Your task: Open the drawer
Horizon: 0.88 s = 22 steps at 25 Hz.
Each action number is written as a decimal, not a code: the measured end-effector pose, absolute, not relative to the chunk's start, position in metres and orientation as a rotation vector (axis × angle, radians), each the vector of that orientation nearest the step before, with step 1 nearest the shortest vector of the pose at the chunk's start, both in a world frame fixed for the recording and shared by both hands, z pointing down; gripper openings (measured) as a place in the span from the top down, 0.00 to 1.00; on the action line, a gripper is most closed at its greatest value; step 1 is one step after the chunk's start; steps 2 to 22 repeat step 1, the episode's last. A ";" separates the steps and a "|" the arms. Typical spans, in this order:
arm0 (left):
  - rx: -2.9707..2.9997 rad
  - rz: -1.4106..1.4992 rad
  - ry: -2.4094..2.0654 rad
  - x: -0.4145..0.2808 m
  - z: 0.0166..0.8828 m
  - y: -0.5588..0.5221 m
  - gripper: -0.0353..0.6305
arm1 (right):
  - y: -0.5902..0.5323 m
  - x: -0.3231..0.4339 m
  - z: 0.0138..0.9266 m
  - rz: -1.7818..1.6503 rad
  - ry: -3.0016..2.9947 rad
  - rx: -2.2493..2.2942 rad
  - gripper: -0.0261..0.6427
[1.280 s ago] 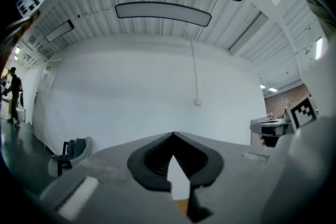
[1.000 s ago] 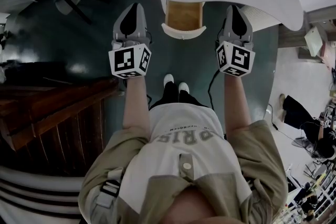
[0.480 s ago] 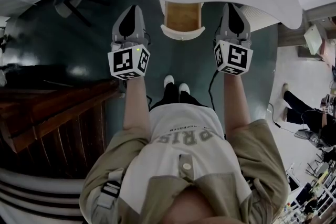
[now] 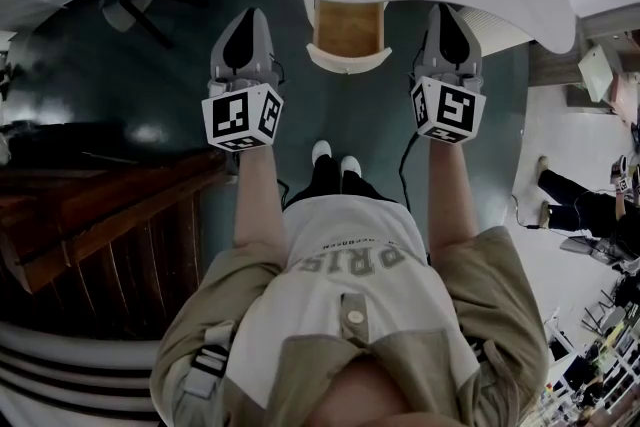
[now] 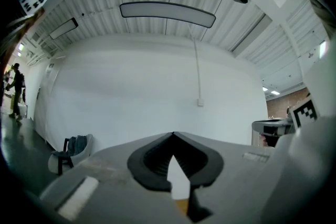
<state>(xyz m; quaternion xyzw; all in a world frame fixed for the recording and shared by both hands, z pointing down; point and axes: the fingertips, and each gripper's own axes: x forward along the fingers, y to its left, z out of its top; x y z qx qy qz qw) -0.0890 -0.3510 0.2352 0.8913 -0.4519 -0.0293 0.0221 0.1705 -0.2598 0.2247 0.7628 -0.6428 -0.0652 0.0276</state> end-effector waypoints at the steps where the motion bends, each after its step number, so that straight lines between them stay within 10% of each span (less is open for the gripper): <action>1: 2.760 -0.093 -1.401 -0.090 0.235 -0.352 0.94 | -0.260 0.170 0.224 -0.203 -1.987 2.353 0.96; 22: 2.760 -0.093 -1.401 -0.090 0.235 -0.352 0.94 | -0.260 0.170 0.224 -0.203 -1.987 2.353 0.96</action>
